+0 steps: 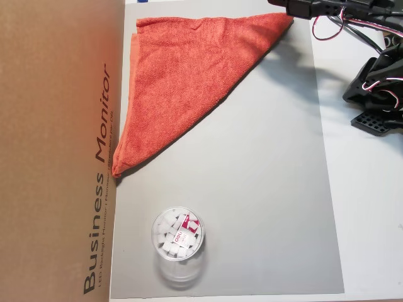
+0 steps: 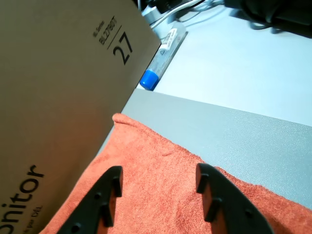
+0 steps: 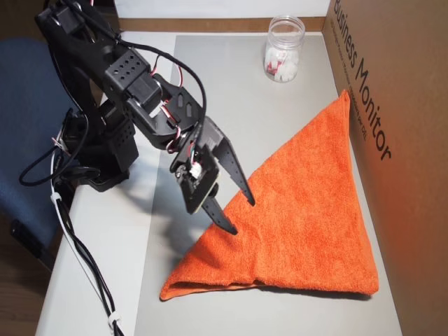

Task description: Fold the blanket.

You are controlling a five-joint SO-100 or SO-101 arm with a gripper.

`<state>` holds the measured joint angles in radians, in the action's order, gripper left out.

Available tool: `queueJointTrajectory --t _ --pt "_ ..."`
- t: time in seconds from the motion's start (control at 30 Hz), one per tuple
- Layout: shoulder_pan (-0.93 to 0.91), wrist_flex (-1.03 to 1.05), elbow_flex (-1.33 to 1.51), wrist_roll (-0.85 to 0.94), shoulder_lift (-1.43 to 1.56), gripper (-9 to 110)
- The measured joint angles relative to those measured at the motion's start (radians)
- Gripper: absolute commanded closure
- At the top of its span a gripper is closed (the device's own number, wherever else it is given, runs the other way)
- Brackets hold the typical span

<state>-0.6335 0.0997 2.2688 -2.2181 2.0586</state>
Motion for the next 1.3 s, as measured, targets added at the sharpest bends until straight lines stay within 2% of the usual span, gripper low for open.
queueJointTrajectory --t 0.37,0.7,0.83,1.1,1.3 --pt "-0.12 0.009 0.179 -0.149 0.209 87" --pt "-0.227 0.388 0.19 -0.328 0.35 87" --pt "-0.258 0.477 0.202 -0.382 0.351 87" --pt "-0.318 0.449 0.342 -0.411 0.351 87" --pt "-0.333 0.322 0.448 -0.411 0.353 87"
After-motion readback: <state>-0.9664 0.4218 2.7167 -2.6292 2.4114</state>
